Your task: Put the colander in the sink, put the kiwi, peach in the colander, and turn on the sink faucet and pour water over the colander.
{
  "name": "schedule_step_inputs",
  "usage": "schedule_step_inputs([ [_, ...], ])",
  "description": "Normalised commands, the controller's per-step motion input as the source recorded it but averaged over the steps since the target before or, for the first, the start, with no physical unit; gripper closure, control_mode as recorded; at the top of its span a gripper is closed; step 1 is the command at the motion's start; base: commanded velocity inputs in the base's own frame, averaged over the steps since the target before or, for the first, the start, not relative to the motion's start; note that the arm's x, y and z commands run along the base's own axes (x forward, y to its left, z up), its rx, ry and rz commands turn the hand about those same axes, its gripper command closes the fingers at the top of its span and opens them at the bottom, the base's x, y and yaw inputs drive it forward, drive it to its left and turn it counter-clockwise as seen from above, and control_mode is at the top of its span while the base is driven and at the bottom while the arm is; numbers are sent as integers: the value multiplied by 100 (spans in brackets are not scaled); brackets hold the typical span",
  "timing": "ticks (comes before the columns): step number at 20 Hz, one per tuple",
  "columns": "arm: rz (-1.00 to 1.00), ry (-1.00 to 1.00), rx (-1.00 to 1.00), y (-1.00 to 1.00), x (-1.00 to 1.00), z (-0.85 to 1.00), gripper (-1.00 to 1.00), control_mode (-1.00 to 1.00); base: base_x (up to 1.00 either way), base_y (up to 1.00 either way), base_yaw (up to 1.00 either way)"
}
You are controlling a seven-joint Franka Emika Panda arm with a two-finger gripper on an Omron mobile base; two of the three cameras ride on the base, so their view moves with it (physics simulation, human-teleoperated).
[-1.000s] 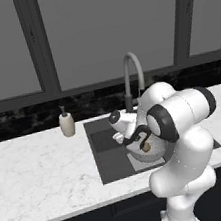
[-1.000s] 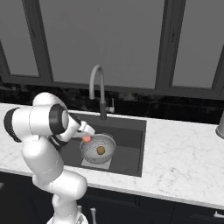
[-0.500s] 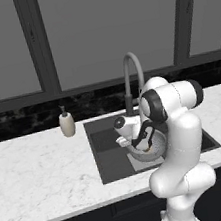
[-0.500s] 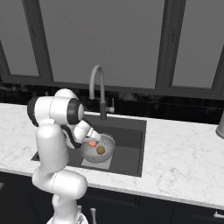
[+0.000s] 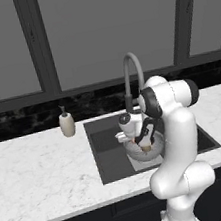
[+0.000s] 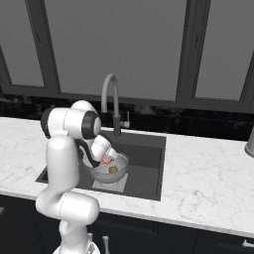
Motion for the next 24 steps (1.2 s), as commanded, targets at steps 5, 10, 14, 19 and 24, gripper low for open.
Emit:
schedule_step_inputs([
  [5, 0, 0, 6, -44, 0, -22, -100, -100, 0, 0, 0],
  [10, 0, 0, 0, -6, 0, -3, -100, -100, 0, 0, 0],
  [14, 0, 2, 0, 7, 0, 6, -100, -100, 0, 0, 0],
  [19, 1, 5, 0, 15, -24, 33, -100, -100, 0, 0, 0],
  [24, 5, 2, 0, 0, -42, 62, -100, -100, 0, 0, 0],
])
